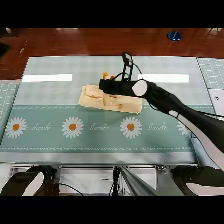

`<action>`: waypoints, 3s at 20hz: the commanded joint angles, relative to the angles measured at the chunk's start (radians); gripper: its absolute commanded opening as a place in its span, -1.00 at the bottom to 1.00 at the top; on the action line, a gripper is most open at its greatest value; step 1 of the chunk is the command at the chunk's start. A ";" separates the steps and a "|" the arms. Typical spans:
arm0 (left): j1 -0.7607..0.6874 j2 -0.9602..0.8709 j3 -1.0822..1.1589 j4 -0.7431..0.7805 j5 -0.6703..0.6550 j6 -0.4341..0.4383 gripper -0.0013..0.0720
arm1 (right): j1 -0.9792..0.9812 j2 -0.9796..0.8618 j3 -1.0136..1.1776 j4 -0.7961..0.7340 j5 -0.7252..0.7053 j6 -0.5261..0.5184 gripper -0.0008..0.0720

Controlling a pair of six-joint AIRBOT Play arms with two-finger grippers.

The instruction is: Fold the shirts.

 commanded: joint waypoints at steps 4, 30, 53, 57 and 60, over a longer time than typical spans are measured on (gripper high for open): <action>-0.125 0.003 -0.167 -0.020 -0.018 0.006 -0.91 | 0.086 -0.078 0.001 0.061 -0.242 0.012 -0.60; -0.087 -0.143 -0.527 0.146 0.232 0.006 0.34 | -0.796 0.296 -0.214 -0.061 0.757 -0.087 0.39; -0.076 -0.121 -0.486 0.139 0.236 0.006 0.33 | -0.410 -0.038 -0.193 0.558 0.426 -0.429 -0.91; -0.076 -0.121 -0.486 0.139 0.237 0.007 0.34 | -0.438 0.031 -0.052 0.626 0.578 -0.484 -0.91; -0.076 -0.122 -0.486 0.139 0.246 0.033 0.33 | -0.476 0.175 0.029 0.566 0.589 -0.367 -0.91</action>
